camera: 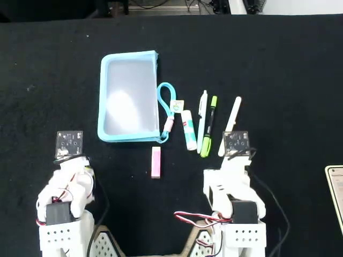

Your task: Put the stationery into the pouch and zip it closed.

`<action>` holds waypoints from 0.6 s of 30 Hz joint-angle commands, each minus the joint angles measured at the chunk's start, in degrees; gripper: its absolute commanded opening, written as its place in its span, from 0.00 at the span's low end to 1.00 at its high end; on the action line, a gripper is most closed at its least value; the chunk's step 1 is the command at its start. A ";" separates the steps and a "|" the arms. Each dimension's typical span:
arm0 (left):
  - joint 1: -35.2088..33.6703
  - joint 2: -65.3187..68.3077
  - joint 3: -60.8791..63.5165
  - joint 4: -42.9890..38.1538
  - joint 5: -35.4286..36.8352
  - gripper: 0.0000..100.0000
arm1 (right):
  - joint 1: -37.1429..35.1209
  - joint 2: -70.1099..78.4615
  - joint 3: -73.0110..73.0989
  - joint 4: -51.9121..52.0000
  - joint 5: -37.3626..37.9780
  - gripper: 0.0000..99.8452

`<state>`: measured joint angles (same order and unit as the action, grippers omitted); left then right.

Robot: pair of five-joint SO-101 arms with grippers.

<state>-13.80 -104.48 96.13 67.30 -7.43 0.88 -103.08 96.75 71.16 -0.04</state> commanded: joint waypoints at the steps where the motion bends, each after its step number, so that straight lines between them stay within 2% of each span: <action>1: -0.04 -0.26 1.19 -10.46 -0.26 0.06 | 0.44 -5.49 -0.22 -6.77 -0.09 0.01; 4: -0.04 -0.26 1.19 -19.78 -0.26 0.06 | 0.44 -5.49 -0.22 -13.27 0.62 0.02; 7: -0.13 -0.26 1.19 -24.97 -0.79 0.06 | 0.44 -5.49 -0.22 -16.97 7.30 0.02; 9: -0.13 -0.26 1.19 -26.11 -5.27 0.06 | 0.44 -5.49 -0.22 -17.93 11.52 0.02; 12: -0.04 -0.26 1.19 -26.73 -16.35 0.06 | 0.44 -5.49 -0.22 -17.93 16.35 0.02; 14: 0.13 -0.26 1.19 -29.89 -20.57 0.06 | 0.44 -5.49 -0.48 -17.93 19.08 0.02; 18: 0.48 -0.26 1.01 -40.70 -17.67 0.06 | 0.44 -5.49 -2.33 -19.96 21.36 0.02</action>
<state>-13.80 -104.48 96.13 34.24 -26.33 0.88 -103.08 96.75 53.85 19.74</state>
